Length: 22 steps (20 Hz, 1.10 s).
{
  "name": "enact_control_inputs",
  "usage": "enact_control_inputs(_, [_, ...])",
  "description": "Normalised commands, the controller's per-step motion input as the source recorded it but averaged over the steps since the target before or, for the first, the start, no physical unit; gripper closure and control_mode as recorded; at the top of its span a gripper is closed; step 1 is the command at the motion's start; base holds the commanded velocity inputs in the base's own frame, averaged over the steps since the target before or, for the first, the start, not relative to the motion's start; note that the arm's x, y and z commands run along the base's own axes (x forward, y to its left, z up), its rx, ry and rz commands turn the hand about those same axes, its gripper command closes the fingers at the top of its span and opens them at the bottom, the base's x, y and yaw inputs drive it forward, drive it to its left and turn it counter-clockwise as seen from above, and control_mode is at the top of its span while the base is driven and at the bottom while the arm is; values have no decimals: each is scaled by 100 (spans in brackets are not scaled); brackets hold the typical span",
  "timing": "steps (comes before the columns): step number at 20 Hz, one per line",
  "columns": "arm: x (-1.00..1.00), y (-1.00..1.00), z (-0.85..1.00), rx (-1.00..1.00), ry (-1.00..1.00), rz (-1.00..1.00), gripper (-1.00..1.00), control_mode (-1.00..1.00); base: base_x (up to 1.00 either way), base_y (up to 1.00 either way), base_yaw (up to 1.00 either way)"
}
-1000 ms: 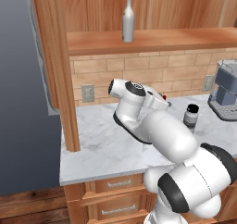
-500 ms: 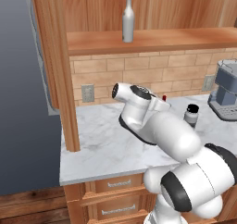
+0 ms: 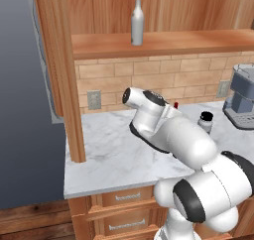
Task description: Sort all alcoholic drinks to one cabinet, and non-alcoholic drinks to the other.
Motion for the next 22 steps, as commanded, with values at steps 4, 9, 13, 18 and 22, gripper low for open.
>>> enact_control_inputs(4, [8,0,-1,1,0,0,-100,-100,0,0,0])
enact_control_inputs(9, [20,0,-7,1,0,0,-100,-100,0,0,0])
enact_control_inputs(13, [20,0,-9,3,0,0,-100,-100,0,0,0])
enact_control_inputs(18, [22,0,-11,3,0,0,-100,-100,0,0,0])
enact_control_inputs(22, [20,-7,-11,4,0,1,-100,-100,0,0,0])
